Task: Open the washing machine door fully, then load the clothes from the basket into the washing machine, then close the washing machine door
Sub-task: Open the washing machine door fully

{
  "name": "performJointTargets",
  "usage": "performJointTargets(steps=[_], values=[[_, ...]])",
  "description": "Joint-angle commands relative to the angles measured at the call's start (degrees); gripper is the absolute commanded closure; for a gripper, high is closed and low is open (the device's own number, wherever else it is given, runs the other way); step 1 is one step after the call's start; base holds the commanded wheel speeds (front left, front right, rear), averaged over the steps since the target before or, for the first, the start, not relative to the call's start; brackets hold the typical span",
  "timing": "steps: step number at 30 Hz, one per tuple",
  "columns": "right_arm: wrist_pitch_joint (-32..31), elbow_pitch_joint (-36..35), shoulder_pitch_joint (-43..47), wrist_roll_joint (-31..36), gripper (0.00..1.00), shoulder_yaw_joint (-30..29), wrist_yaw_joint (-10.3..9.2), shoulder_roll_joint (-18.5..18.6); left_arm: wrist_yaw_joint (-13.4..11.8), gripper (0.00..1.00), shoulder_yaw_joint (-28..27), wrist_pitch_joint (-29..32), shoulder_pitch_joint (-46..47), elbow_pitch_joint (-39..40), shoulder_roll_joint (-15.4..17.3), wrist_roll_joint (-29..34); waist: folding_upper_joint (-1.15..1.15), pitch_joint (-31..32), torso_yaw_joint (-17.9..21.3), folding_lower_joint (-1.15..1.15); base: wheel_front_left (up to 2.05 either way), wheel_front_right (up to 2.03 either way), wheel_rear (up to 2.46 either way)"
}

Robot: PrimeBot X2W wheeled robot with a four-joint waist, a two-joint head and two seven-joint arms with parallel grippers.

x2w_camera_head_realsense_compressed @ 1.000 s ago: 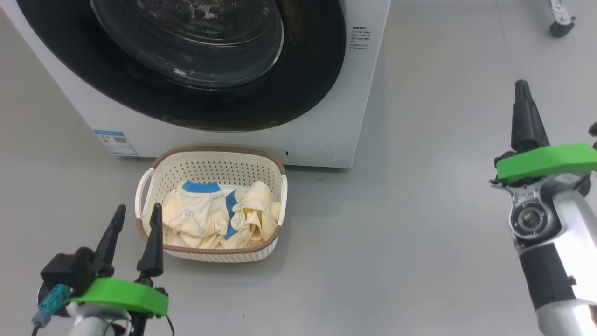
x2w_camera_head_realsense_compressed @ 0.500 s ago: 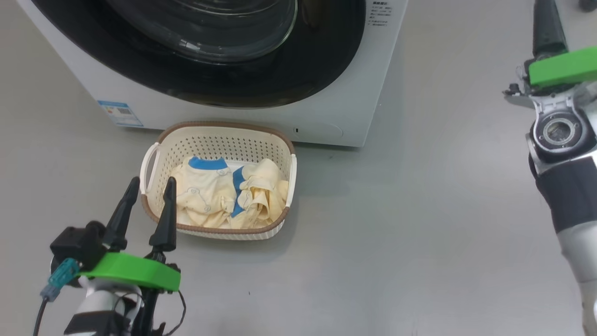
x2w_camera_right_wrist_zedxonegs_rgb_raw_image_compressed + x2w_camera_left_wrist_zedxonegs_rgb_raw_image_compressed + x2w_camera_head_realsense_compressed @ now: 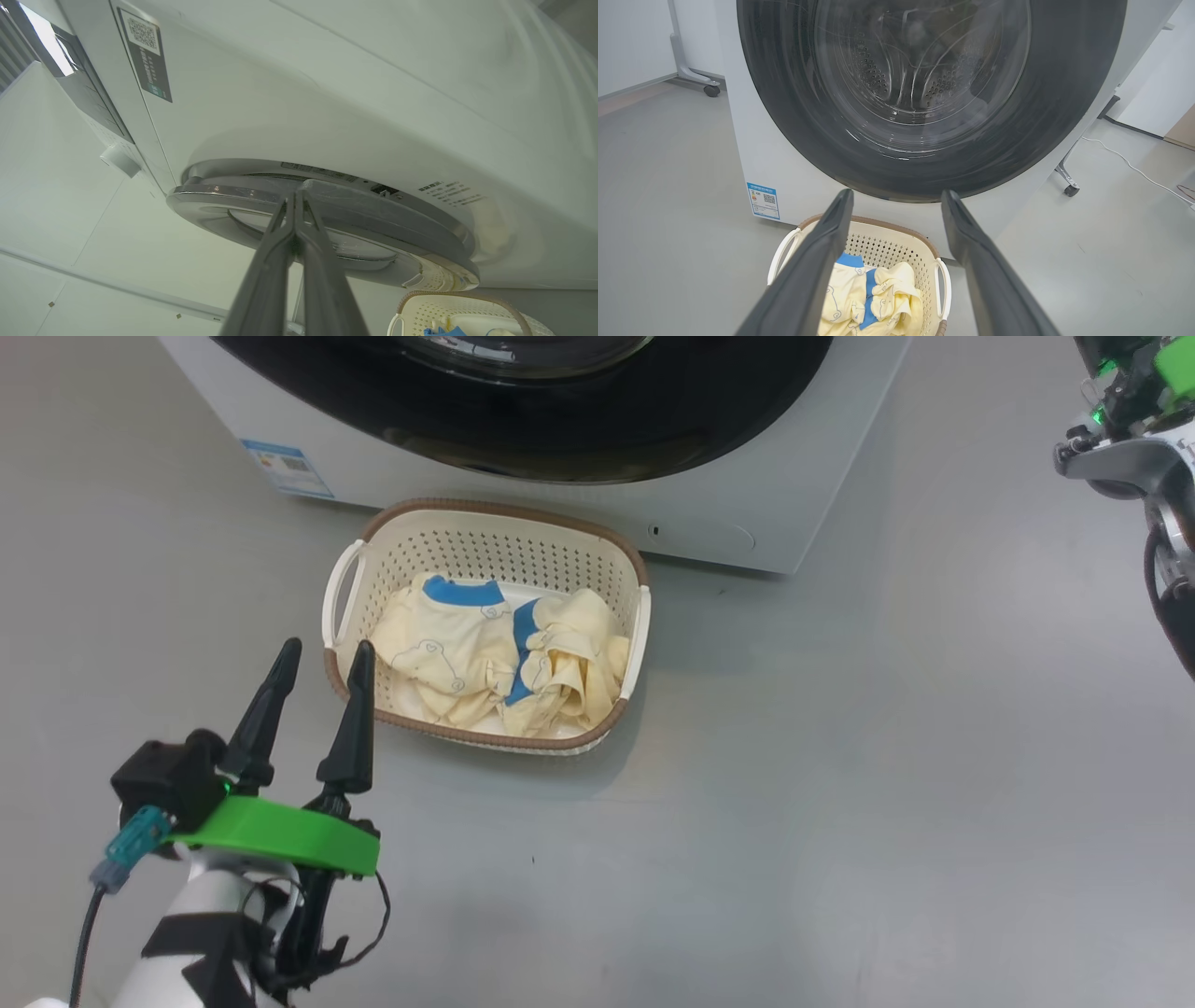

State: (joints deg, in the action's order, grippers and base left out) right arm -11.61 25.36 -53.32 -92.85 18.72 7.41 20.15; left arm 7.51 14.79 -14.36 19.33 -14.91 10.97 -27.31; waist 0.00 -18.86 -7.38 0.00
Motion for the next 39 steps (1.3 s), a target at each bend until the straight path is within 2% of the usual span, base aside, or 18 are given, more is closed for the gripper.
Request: performJointTargets(steps=[1, 5, 9, 25, 39], values=[[-0.8, -2.1, -2.1, -0.6, 1.0, -0.1, 0.08, 0.7, 0.0, 0.0, -1.9, -0.6, 1.9, 1.7, 1.1, -0.2, 0.0, -0.7, -0.6, 0.0, 0.0, 0.0, 0.0], [-6.2, -2.0, -4.6, -1.5, 1.0, -0.8, 0.08, 0.8, 0.0, 0.0, -1.4, -0.6, 2.8, 1.8, 0.7, -0.6, 0.0, -2.5, -1.7, 0.0, 0.0, 0.0, 0.0], [-8.3, -1.6, -7.0, -0.9, 1.0, -1.2, 0.08, 0.8, 0.0, 0.0, -0.9, -0.6, 3.8, 2.0, 0.2, -0.9, 0.0, -4.4, -2.7, 0.0, 0.0, 0.0, 0.0], [-12.5, 1.2, -14.4, 2.1, 1.0, -1.3, 0.08, 1.0, 0.0, 0.0, 0.6, -0.6, 7.0, 2.4, -2.0, -2.0, 0.0, -10.5, -7.0, 0.0, 0.0, 0.0, 0.0], [-13.7, 1.4, -16.4, 3.4, 1.0, 0.4, 0.08, 0.9, 0.0, 0.0, 1.0, -0.6, 7.7, 2.4, -3.3, -2.2, 0.0, -12.0, -8.9, 0.0, 0.0, 0.0, 0.0]])
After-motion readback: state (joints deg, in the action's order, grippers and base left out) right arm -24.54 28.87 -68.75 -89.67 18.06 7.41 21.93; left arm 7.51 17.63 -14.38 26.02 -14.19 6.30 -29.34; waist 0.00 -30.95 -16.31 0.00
